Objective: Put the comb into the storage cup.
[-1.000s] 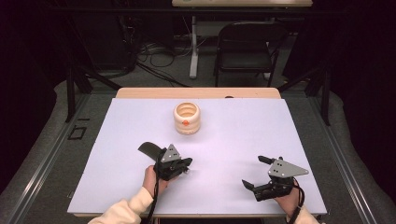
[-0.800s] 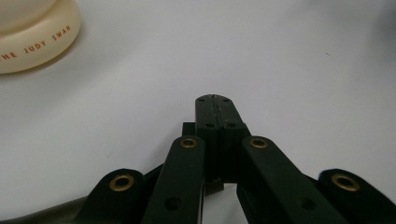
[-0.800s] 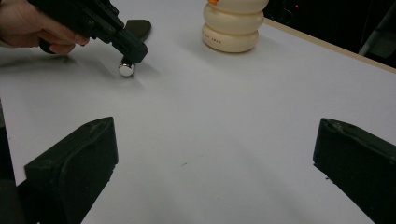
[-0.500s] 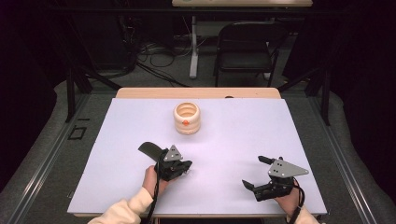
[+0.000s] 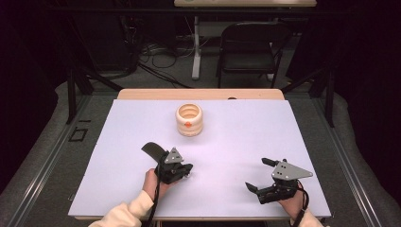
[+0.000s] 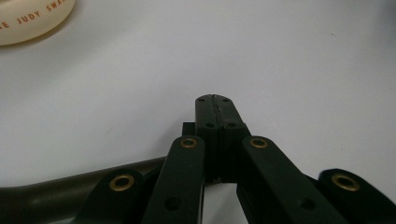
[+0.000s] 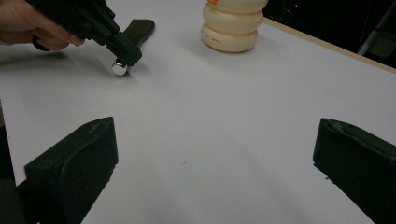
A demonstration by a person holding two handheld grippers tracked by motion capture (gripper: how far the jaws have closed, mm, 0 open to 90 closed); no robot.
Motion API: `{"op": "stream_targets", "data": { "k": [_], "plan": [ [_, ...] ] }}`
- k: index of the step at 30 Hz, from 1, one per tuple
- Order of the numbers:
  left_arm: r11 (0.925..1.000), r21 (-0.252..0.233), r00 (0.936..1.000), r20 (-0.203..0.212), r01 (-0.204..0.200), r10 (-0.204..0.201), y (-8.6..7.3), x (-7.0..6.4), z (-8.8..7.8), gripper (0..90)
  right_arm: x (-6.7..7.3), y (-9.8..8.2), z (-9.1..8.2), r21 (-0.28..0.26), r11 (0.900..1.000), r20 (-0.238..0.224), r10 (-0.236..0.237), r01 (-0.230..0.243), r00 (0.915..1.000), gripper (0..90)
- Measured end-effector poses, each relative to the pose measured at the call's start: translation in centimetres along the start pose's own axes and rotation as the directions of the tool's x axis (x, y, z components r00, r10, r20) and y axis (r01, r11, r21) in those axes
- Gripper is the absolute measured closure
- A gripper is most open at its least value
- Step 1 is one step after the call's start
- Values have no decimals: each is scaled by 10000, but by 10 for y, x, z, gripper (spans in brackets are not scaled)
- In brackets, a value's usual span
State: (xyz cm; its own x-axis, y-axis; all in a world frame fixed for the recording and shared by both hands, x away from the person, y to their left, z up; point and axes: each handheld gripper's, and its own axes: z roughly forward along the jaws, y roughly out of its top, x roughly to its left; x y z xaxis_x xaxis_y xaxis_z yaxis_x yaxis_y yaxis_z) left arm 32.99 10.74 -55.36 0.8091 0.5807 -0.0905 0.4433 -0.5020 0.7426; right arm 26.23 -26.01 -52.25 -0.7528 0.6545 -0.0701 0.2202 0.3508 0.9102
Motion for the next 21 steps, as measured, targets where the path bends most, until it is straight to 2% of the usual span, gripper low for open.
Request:
{"op": "stream_targets", "data": {
  "k": [6,21],
  "plan": [
    [9999,103,10000,9,1,-1,-1,0,-3,898,0,0,0,11,10000,2,-14,14,10000,0],
    [9992,276,9995,34,299,-300,-6,1,-10,898,0,0,0,-37,10000,4,-23,23,10000,0]
  ]
}}
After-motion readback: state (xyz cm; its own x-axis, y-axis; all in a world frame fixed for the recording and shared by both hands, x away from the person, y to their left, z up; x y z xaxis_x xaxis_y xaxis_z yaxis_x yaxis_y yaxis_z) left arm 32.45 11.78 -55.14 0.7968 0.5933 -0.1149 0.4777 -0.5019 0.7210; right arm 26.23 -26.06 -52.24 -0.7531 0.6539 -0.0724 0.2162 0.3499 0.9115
